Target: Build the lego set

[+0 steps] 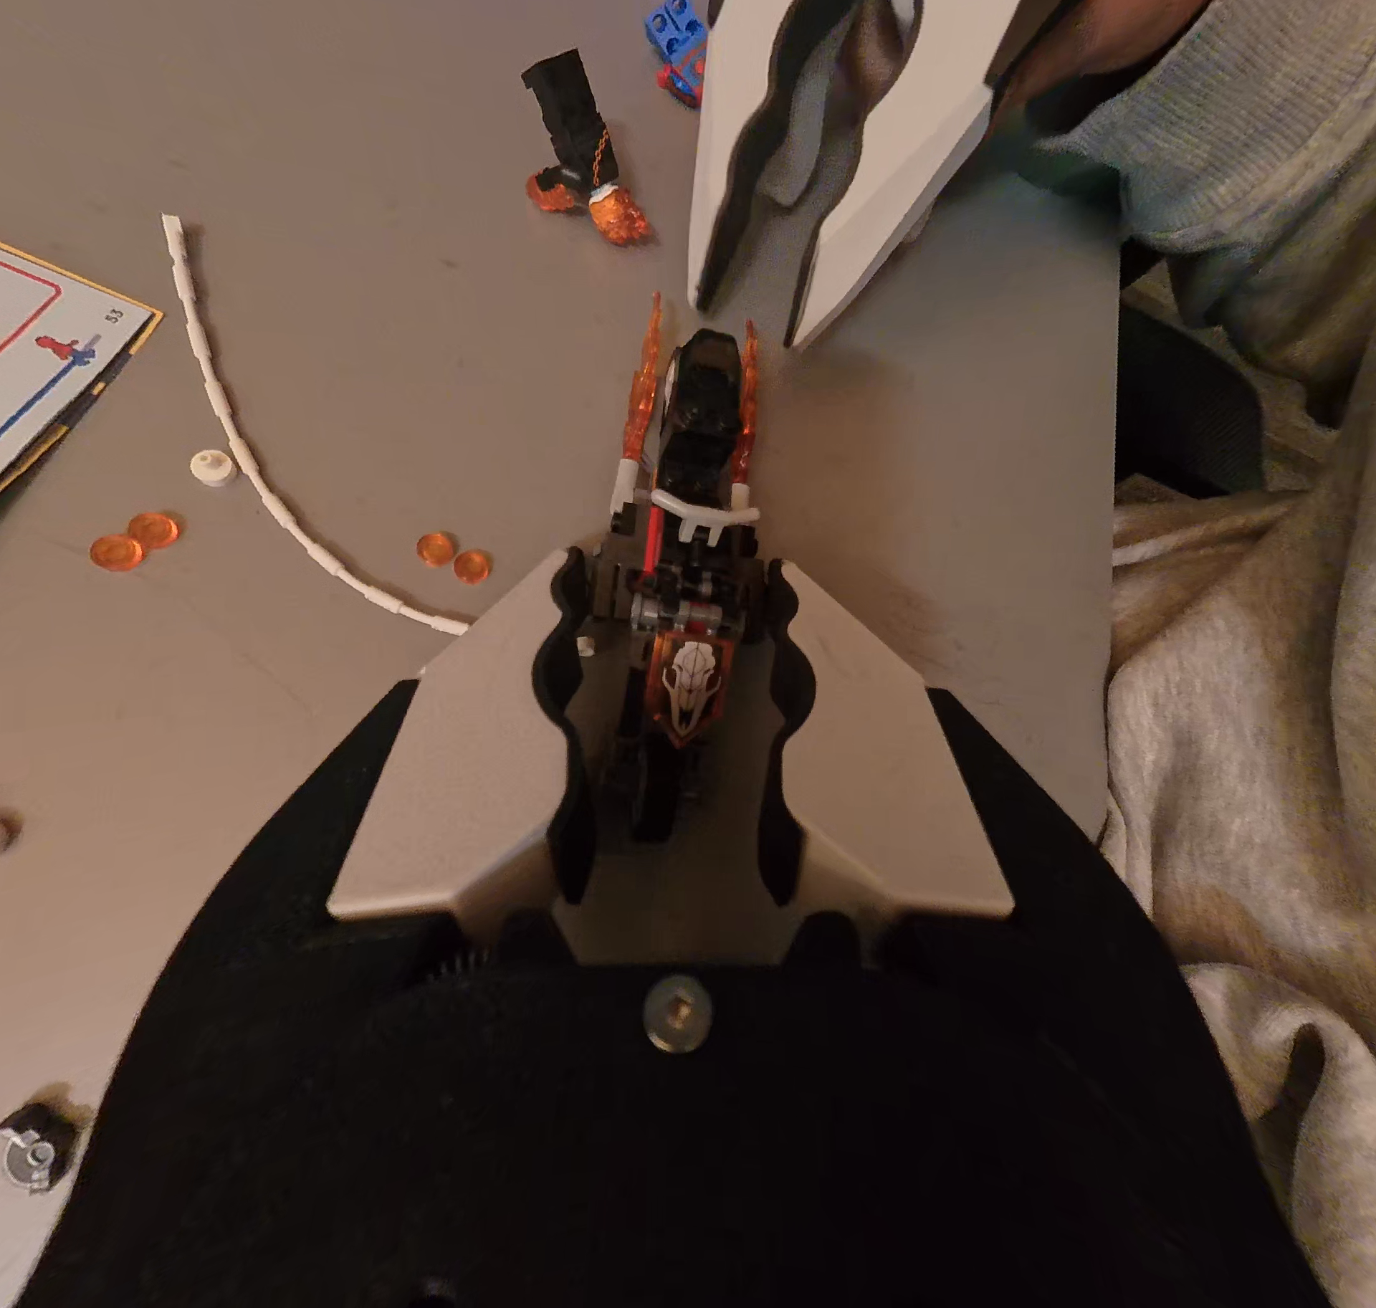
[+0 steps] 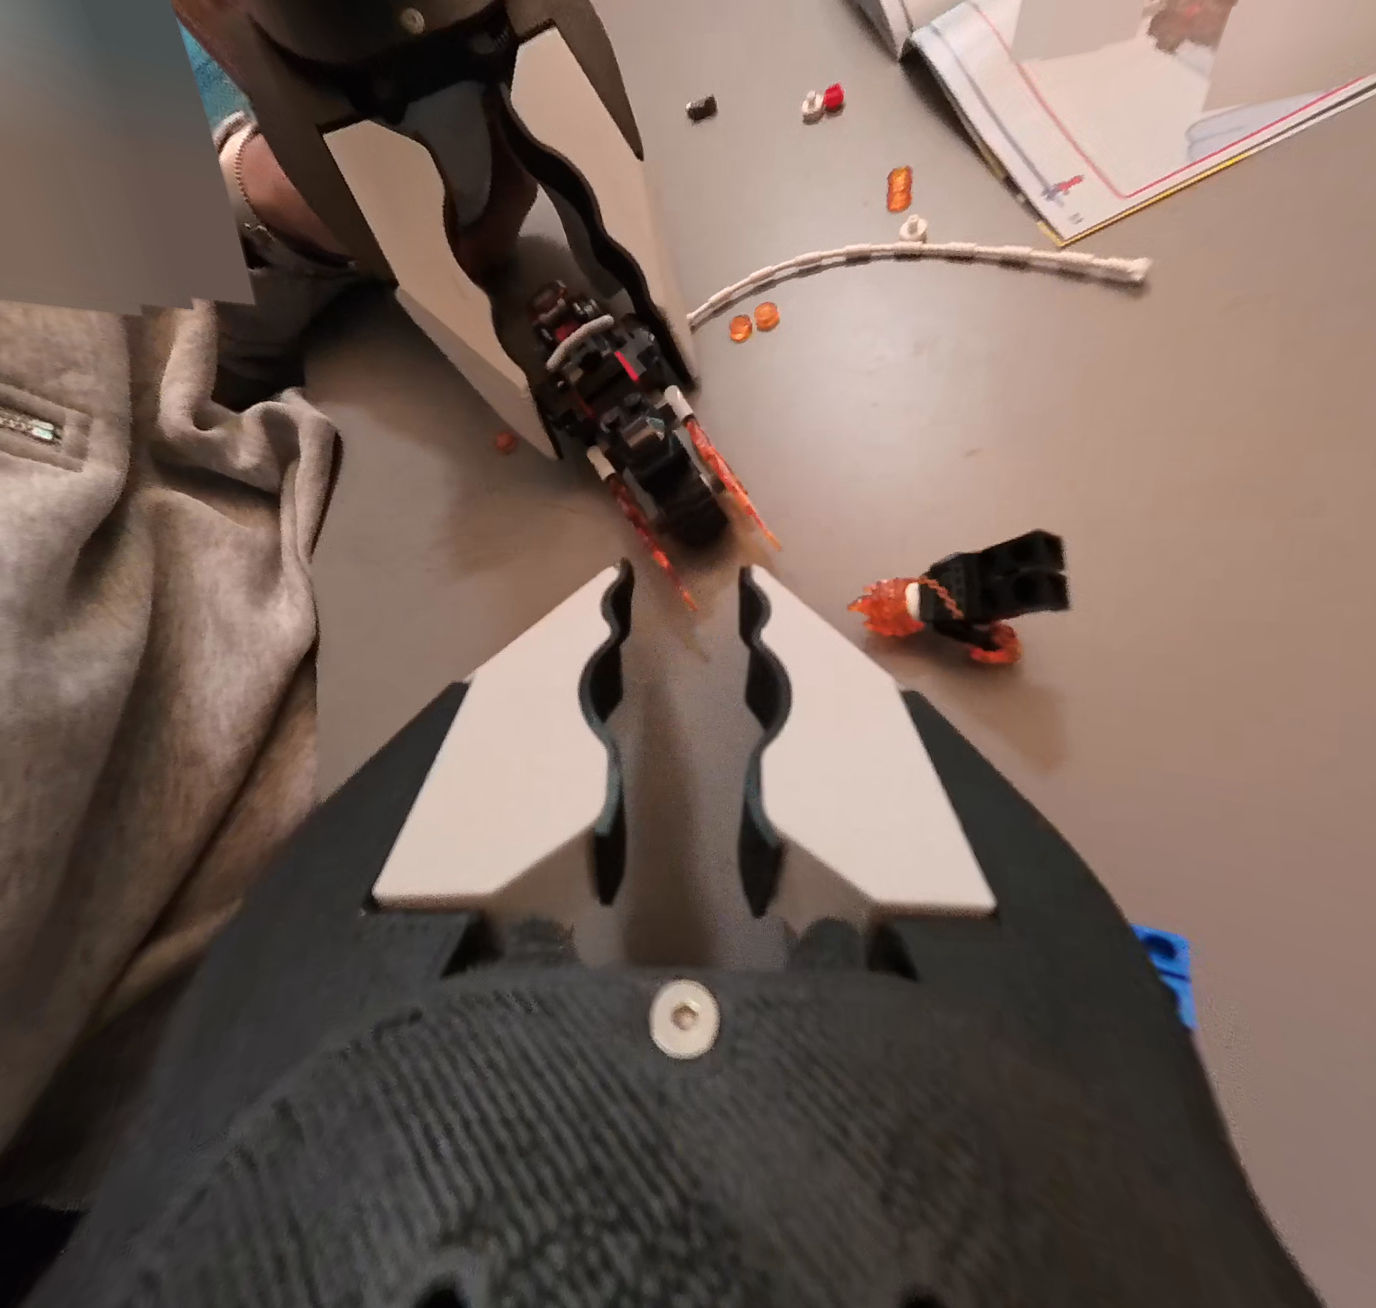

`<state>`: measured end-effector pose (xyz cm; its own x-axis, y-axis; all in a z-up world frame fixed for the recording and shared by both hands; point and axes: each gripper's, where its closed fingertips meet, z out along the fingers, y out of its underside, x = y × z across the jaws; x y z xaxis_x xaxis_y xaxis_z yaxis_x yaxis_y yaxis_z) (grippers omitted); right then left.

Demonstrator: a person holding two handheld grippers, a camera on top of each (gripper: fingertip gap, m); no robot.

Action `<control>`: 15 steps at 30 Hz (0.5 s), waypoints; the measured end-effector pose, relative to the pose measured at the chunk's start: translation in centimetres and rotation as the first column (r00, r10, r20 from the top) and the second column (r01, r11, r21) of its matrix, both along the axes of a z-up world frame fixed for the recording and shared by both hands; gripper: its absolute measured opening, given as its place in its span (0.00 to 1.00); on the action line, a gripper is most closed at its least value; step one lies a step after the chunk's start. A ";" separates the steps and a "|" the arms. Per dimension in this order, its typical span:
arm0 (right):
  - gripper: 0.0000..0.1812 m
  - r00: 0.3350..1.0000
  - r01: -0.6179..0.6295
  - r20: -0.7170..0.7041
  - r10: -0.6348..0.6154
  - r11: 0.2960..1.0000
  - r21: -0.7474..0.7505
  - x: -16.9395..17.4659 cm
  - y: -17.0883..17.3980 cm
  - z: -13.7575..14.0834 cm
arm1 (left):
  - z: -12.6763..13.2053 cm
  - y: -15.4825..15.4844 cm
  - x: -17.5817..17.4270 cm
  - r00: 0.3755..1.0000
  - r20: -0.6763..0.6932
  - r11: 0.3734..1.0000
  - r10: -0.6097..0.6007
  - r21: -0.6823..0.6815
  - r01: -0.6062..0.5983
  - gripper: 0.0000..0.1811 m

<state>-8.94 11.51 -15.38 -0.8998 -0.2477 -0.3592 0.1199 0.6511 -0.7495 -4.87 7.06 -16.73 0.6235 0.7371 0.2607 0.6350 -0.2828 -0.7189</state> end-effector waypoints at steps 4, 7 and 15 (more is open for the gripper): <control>0.16 0.998 0.002 -0.067 -0.008 0.996 -0.090 -0.9 -0.1 1.6 | 0.0 0.0 0.2 1.000 0.003 1.000 -0.022 0.007 0.022 0.26; 0.15 0.989 -0.032 -0.149 0.011 0.990 -0.139 -1.0 -0.6 2.3 | 0.0 -0.1 0.4 0.999 0.002 0.999 -0.043 0.006 0.043 0.26; 0.08 0.973 -0.103 -0.227 0.050 0.968 -0.230 -0.9 -1.5 2.3 | 0.1 -0.3 0.7 0.998 0.019 0.998 -0.055 0.038 0.054 0.26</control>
<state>-9.87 9.98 -13.07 -0.9245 -0.3731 -0.0786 -0.1066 0.4510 -0.8861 -4.20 6.71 -16.59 0.6569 0.6918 0.2998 0.6335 -0.2908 -0.7170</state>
